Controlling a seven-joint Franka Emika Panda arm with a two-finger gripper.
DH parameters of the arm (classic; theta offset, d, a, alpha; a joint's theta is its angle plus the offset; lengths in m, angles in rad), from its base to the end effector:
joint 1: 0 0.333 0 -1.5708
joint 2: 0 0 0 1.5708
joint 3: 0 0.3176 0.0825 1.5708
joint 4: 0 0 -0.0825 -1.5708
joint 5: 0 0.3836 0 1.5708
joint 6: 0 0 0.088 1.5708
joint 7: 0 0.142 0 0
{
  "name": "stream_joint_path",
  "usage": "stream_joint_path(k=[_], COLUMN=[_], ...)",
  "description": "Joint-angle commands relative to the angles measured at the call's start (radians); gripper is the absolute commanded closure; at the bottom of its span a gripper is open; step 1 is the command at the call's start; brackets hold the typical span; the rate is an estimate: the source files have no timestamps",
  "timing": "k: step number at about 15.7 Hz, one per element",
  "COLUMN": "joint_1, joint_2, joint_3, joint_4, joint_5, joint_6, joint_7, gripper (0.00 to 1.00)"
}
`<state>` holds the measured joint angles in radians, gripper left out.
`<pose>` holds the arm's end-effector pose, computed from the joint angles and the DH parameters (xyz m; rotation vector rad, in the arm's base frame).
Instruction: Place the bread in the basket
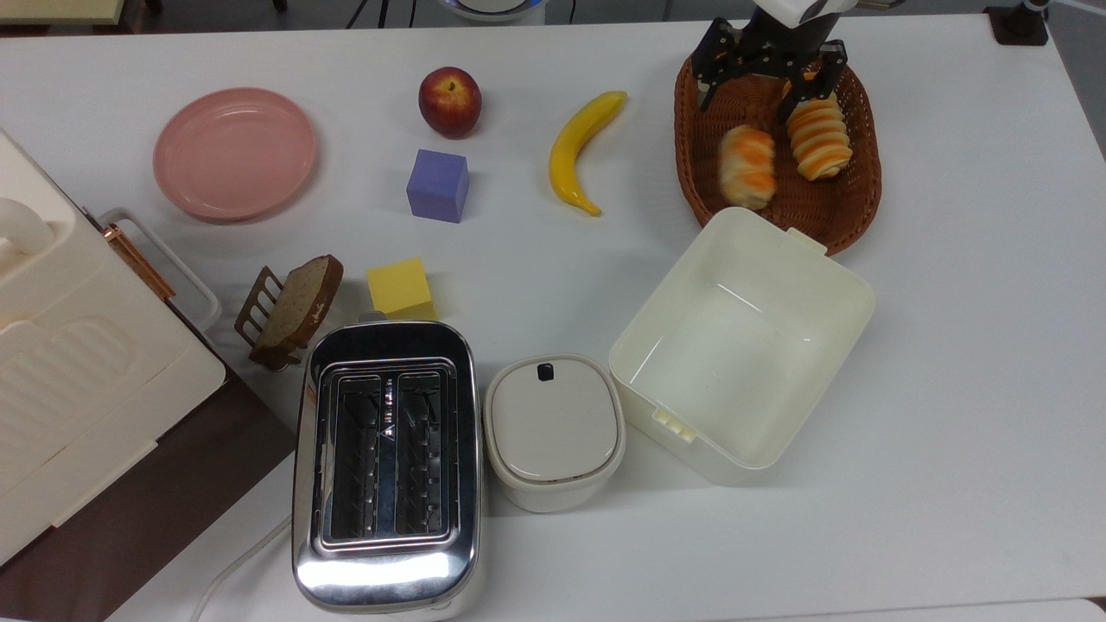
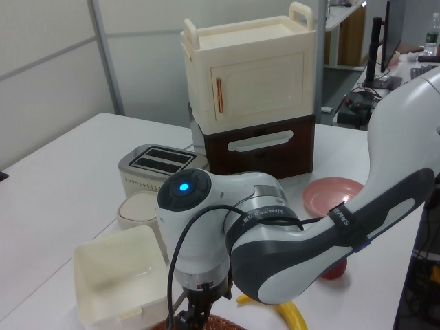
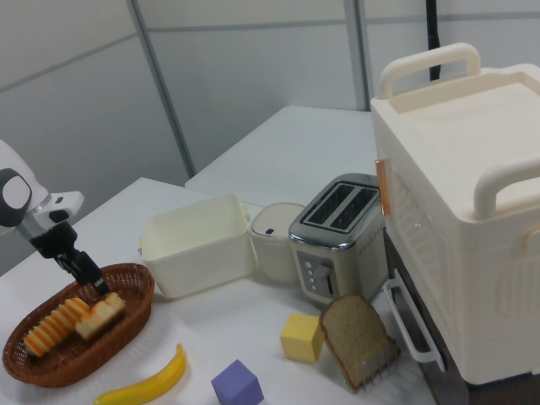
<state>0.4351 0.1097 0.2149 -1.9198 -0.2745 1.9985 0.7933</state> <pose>0.4801 0.3304 0.4031 2.9488 -0.0389 0.1897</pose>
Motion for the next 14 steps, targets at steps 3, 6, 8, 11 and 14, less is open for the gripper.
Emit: stream_joint_path(k=[3, 6, 8, 11, 14], joint_1=[-0.045, -0.134, -0.142, -0.169, -0.261], joint_2=[-0.015, -0.07, -0.076, -0.078, -0.1], joint_3=[-0.025, -0.032, -0.089, -0.205, -0.265], joint_4=[0.015, 0.019, 0.079, 0.191, 0.286], joint_5=[-0.045, -0.046, -0.046, -0.009, 0.086], joint_6=[-0.01, -0.068, -0.191, -0.354, -0.443], joint_7=[0.014, -0.015, -0.101, -0.345, -0.504], gripper=[0.0, 0.0, 0.0, 0.0, 0.0])
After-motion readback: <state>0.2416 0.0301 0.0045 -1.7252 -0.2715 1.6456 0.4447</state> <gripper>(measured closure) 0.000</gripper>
